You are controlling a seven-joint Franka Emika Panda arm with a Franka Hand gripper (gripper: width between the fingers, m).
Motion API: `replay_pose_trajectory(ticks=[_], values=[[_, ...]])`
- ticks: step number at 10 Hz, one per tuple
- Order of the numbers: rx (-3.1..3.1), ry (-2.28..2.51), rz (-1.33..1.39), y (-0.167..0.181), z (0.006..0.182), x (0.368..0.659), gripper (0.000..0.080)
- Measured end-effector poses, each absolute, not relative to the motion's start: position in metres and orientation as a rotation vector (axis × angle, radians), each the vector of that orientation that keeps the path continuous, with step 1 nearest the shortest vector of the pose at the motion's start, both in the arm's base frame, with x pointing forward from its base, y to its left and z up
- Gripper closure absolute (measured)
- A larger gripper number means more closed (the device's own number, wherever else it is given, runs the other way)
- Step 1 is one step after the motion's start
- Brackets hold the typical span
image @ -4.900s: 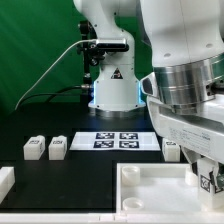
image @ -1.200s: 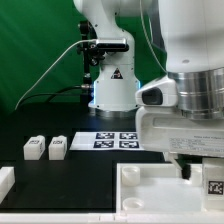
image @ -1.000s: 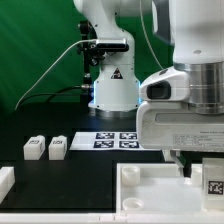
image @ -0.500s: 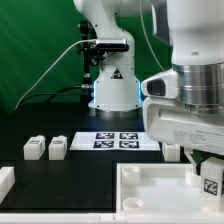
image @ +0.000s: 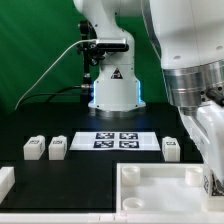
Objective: Assemble one leg
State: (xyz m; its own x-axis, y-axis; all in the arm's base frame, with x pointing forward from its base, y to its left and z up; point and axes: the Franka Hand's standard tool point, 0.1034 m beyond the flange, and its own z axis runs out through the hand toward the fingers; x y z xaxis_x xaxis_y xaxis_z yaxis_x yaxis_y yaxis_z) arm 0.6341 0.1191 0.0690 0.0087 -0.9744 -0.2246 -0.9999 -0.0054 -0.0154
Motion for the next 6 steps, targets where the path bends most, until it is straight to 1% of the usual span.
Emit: replay_pose_trajectory(ticks=[2, 3, 4, 5, 6], values=[[-2.163, 2.021, 0.217, 0.1192, 0.0688, 0.6334, 0.0505], [-2.245, 1.910, 0.177, 0.1186, 0.0675, 0.6337, 0.0505], [-2.446, 1.646, 0.136, 0.1181, 0.0681, 0.6325, 0.0321], [-2.612, 1.385, 0.088, 0.1198, 0.0729, 0.6337, 0.0209], [-2.676, 1.257, 0.074, 0.1198, 0.0724, 0.6335, 0.0209]])
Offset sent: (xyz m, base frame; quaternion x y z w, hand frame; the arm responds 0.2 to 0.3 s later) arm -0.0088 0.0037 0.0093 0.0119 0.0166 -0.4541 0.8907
